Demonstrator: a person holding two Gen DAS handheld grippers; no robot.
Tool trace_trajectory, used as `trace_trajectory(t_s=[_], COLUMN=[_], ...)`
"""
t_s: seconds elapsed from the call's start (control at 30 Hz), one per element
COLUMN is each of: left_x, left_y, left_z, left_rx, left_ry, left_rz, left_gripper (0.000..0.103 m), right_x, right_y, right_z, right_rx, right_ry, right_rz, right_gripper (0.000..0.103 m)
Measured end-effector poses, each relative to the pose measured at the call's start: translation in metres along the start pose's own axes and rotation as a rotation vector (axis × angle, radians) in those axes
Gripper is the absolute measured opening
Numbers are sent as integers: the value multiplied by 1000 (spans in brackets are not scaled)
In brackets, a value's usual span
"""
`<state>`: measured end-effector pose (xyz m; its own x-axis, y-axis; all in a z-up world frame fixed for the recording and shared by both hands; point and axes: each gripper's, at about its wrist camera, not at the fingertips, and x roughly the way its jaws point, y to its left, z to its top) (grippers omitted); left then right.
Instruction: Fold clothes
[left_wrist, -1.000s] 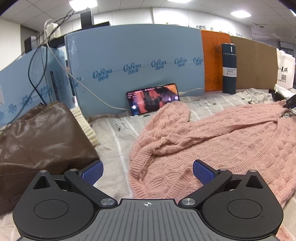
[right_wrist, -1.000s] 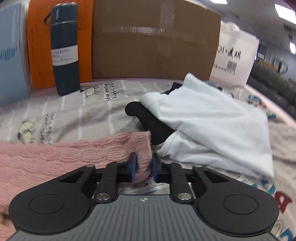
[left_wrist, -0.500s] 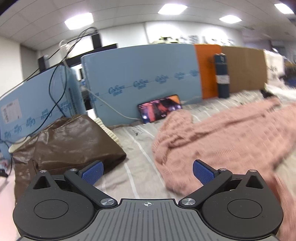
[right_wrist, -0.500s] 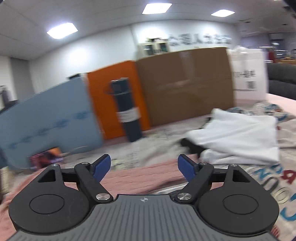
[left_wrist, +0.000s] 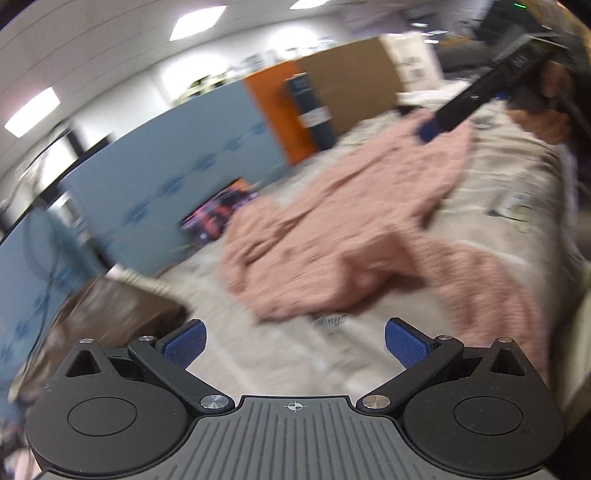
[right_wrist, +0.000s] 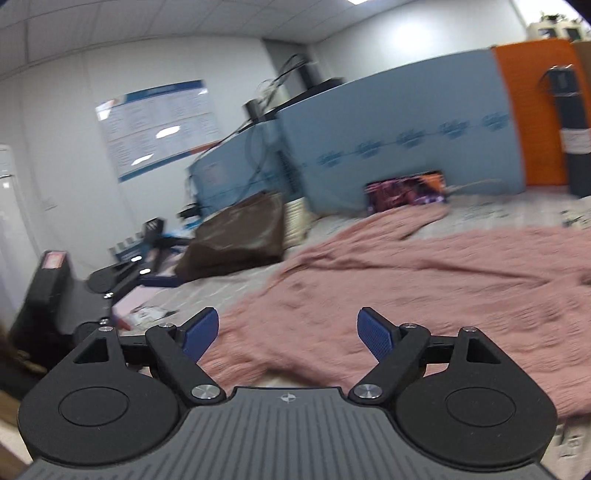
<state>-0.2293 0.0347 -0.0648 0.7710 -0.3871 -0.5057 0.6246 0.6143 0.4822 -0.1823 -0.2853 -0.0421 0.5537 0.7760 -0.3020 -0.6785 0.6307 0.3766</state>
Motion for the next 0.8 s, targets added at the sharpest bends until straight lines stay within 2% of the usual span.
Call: trace_trajectory(t_s=[0.07,0.17,0.27,0.33,0.5,0.6,0.7,0.8], left_x=[8,18,26,37,65,76,89,96], left_y=[-10,-12,-3,-1,1,11,19,22], left_z=[4,12,21,29,48,54,58,59], left_rx=[67,82,-4,-60,-167,-285,-394,-462], left_ry=[3,-30,-94,-107,-108,-97,-47,-4], left_rz=[-46,-124,-245,-277,-258,-242,-202,-161], left_gripper=[103,103,103,103,103,103,103,103], right_x=[5,11,4,2,-11,-23,-33,-38], right_y=[6,8,3,-3,-20,-27,-34,-32], right_z=[-4,-9,-16,-17,-19,-21,-24,-24], right_rx=[10,33,78,107,184,229,265,252], right_ry=[24,43,31,19,-23,-66,-103,-118], right_rz=[43,82,106,105,84,73,84,95], right_gripper=[82,81,81,82,82,83,84,84])
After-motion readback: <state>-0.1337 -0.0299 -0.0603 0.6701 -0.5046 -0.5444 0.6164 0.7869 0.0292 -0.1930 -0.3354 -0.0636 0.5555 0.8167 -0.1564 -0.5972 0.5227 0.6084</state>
